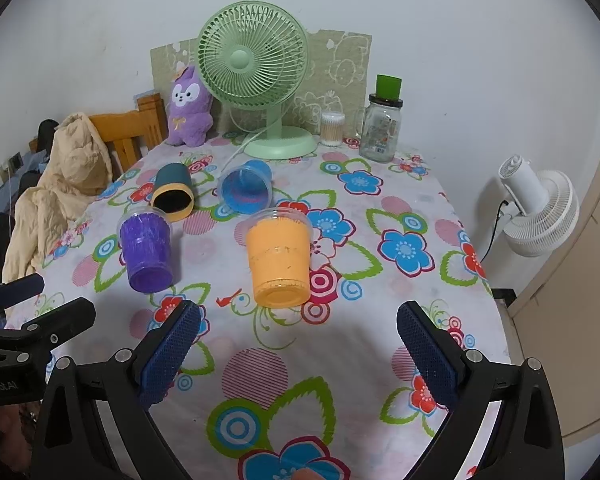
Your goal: Flip cup upside down
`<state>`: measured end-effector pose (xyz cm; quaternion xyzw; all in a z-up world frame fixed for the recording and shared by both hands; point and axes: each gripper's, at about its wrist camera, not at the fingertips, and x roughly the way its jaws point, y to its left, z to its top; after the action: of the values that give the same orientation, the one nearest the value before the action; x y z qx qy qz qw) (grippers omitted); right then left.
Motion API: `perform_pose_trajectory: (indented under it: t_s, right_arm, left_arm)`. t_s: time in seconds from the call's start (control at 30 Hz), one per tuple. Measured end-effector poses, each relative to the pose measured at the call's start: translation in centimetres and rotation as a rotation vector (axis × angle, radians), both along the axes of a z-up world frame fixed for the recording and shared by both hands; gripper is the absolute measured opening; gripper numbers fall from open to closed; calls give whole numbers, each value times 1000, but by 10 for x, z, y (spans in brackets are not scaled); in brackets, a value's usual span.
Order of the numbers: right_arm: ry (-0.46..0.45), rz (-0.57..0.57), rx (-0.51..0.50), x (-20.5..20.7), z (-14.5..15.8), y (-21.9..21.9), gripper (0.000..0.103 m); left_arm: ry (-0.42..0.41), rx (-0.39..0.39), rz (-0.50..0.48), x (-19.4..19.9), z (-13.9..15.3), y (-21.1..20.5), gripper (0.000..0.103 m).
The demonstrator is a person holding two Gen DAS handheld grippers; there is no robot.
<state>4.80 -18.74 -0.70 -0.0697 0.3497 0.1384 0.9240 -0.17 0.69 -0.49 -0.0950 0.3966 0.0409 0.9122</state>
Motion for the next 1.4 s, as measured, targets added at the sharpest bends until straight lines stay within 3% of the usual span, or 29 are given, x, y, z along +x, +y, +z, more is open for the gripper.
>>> perform_pose_trajectory:
  t_s: [1.4]
  right_arm:
    - [19,7,-8,3,-7,6,100]
  left_arm:
    - [13,3,9,1,-4,3,103]
